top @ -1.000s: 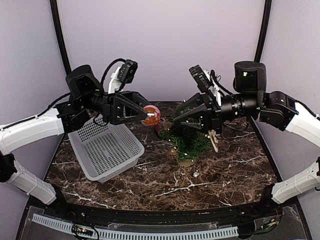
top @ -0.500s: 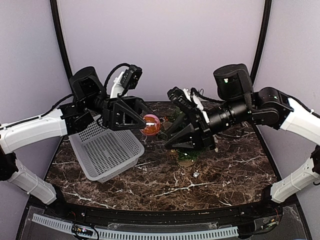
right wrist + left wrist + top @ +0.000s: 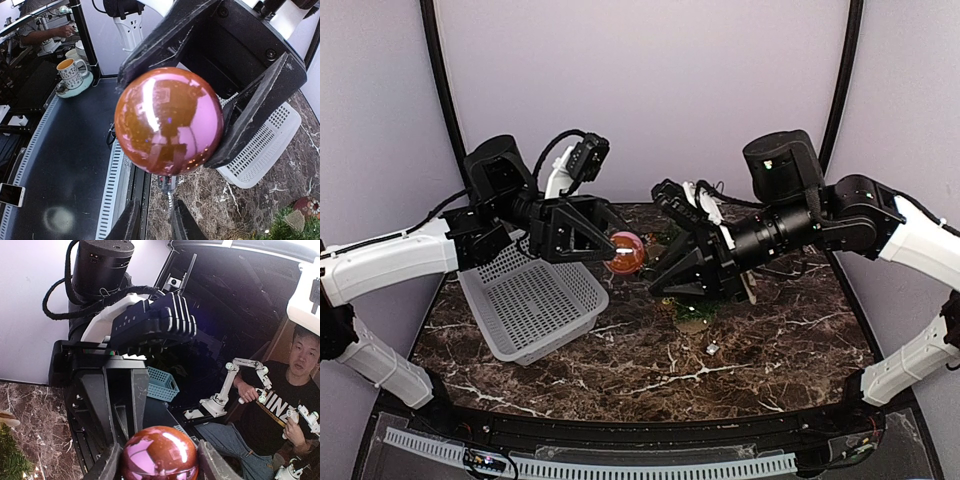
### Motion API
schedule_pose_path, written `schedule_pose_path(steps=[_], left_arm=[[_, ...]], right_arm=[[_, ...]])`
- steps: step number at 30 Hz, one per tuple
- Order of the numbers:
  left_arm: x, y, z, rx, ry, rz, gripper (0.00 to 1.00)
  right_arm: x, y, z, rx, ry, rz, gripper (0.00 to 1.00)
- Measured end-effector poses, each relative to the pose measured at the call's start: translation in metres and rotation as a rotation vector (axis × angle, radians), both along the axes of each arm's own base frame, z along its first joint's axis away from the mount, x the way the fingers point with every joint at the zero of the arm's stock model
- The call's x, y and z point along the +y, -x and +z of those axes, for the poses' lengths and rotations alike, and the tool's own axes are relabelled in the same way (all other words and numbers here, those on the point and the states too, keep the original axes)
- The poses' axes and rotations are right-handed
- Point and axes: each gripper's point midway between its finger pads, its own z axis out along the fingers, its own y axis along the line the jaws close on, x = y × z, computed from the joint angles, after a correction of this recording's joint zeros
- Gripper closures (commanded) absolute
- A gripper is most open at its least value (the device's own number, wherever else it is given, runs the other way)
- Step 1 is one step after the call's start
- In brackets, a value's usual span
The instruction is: Decorate the small christmas tree
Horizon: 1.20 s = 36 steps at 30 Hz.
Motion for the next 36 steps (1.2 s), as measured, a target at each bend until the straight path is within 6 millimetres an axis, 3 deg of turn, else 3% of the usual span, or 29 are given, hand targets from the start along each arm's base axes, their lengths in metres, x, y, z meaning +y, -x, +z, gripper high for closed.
schedule_pose_path(steps=[3, 6, 14, 20, 30, 36], left_arm=[[0.000, 0.000, -0.001, 0.001, -0.001, 0.000, 0.58], [-0.001, 0.000, -0.001, 0.000, 0.000, 0.000, 0.58], [-0.003, -0.004, -0.002, -0.006, 0.012, 0.026, 0.58], [-0.008, -0.014, -0.021, 0.017, 0.000, 0.096, 0.57], [-0.010, -0.025, -0.027, -0.002, 0.061, 0.186, 0.33], [-0.010, -0.032, -0.034, -0.015, 0.062, 0.244, 0.33]], right_arm=[[0.000, -0.003, -0.001, -0.003, 0.003, -0.016, 0.86], [0.000, -0.005, -0.001, -0.007, 0.005, -0.026, 1.00], [-0.002, -0.008, 0.005, -0.012, -0.009, -0.058, 1.00], [-0.014, -0.010, 0.019, -0.036, -0.059, -0.105, 1.00], [-0.024, -0.020, 0.025, -0.038, -0.096, -0.178, 1.00], [-0.035, -0.033, 0.017, -0.026, -0.075, -0.253, 1.00]])
